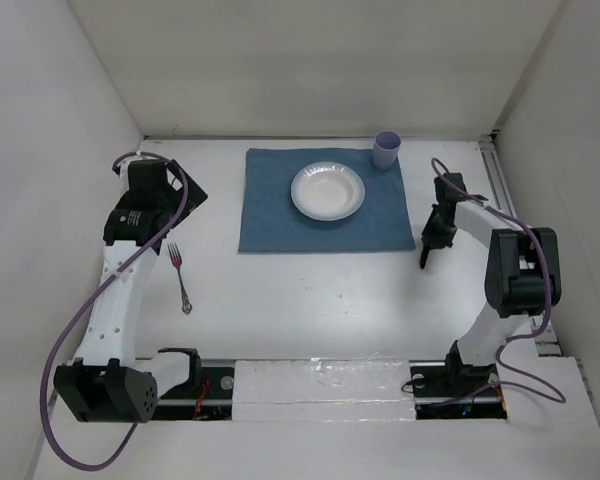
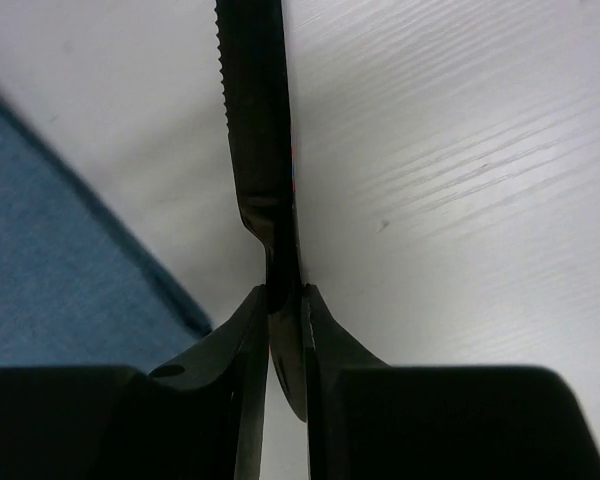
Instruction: Set the dinner table for one person
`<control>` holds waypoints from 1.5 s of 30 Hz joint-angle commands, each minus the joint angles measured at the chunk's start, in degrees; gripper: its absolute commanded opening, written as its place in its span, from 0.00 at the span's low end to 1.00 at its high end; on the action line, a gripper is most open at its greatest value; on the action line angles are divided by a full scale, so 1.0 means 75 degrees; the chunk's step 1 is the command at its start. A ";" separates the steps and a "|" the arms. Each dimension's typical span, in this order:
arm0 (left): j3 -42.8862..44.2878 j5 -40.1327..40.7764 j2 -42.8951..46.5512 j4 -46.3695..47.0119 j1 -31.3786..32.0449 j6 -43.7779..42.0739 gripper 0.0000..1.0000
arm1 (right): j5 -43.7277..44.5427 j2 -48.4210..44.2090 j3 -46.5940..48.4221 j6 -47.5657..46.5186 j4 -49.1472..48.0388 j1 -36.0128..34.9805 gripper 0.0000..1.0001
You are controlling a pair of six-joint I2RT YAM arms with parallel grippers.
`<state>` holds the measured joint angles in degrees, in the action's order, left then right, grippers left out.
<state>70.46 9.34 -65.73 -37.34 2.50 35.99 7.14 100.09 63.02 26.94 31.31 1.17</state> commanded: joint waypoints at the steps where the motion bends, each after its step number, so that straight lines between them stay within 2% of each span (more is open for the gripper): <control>1: -0.0264 -0.0565 0.0361 0.0607 -0.0052 -0.0391 1.00 | 0.0733 -0.0292 0.0432 0.0157 0.0219 -0.0646 0.00; 10: -0.0582 -0.0882 0.0749 0.1053 -0.0052 -0.0603 1.00 | 0.1275 -0.0140 0.1230 0.0393 0.0501 -0.1772 0.00; 13: -0.0582 -0.0953 0.0749 0.1134 -0.0052 -0.0603 1.00 | 0.0702 0.0141 0.1673 0.0007 0.0419 -0.1936 0.00; 16: -0.0664 -0.1023 0.0819 0.1217 -0.0052 -0.0685 1.00 | 0.0619 0.0926 0.2622 -0.0415 0.0746 -0.2136 0.00; 18: -0.0733 -0.1105 0.0819 0.1287 -0.0052 -0.0685 1.00 | 0.0549 0.1465 0.3183 -0.0696 0.0923 -0.2136 0.00; 24: -0.0734 -0.1105 0.0890 0.1358 -0.0052 -0.0755 1.00 | 0.0150 0.2274 0.3748 -0.0955 0.1016 -0.2054 0.00; 45: -0.0804 -0.1386 0.0819 0.1428 -0.0052 -0.0826 1.00 | 0.0150 0.2955 0.4312 -0.1189 0.1157 -0.1820 0.00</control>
<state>64.84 -0.34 -60.86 -28.47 2.50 30.63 7.81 121.34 93.30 18.79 40.10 -12.75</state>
